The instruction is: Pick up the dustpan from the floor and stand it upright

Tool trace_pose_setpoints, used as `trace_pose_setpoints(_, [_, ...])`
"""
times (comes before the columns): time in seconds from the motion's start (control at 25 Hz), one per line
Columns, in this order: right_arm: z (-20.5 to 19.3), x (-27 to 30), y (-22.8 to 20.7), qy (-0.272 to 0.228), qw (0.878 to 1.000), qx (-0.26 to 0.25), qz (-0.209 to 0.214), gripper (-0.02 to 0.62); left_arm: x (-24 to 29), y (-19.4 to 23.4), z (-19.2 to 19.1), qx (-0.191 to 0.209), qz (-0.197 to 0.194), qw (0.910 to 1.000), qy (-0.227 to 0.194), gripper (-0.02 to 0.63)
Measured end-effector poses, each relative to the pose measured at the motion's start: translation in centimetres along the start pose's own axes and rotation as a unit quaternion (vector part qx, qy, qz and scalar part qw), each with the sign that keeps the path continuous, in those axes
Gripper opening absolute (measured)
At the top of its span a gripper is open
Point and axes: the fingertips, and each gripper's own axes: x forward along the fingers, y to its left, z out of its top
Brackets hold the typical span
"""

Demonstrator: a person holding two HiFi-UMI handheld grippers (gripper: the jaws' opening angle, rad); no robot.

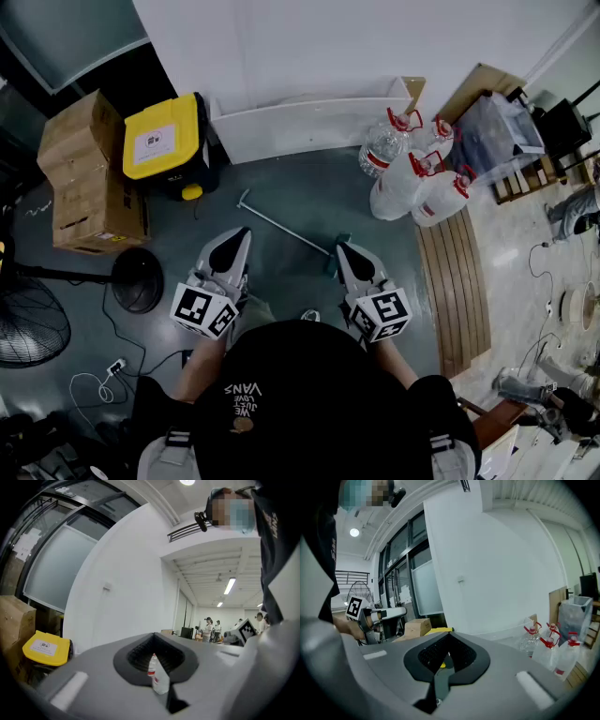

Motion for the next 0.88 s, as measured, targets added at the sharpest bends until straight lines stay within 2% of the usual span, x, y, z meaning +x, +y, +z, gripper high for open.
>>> trace_pose_setpoints(0.28, [-0.3,3.7,-0.5,-0.009,1.000,-0.008,-0.020,0.002,1.6,4.0,-2.5,-0.027,-0.008,0.9994,0.022,0.052])
trace_pose_setpoints(0.44, [-2.8,6.3,-0.9,0.018,0.999,-0.008,-0.034,0.003,2.6,7.7,-5.9,-0.065,-0.005,0.9966,0.051,0.052])
trace_pose_setpoints(0.6, [-5.5,9.8,-2.1,0.038,0.998,-0.009,-0.052,0.003,4.6,11.7,-9.4,-0.077,-0.008,0.9941,0.076,0.052])
trace_pose_setpoints(0.88, [-11.9,15.5,-4.1,0.088,0.993,0.013,-0.083,0.006,8.3,16.4,-16.8,-0.100,-0.044,0.9858,0.127,0.052])
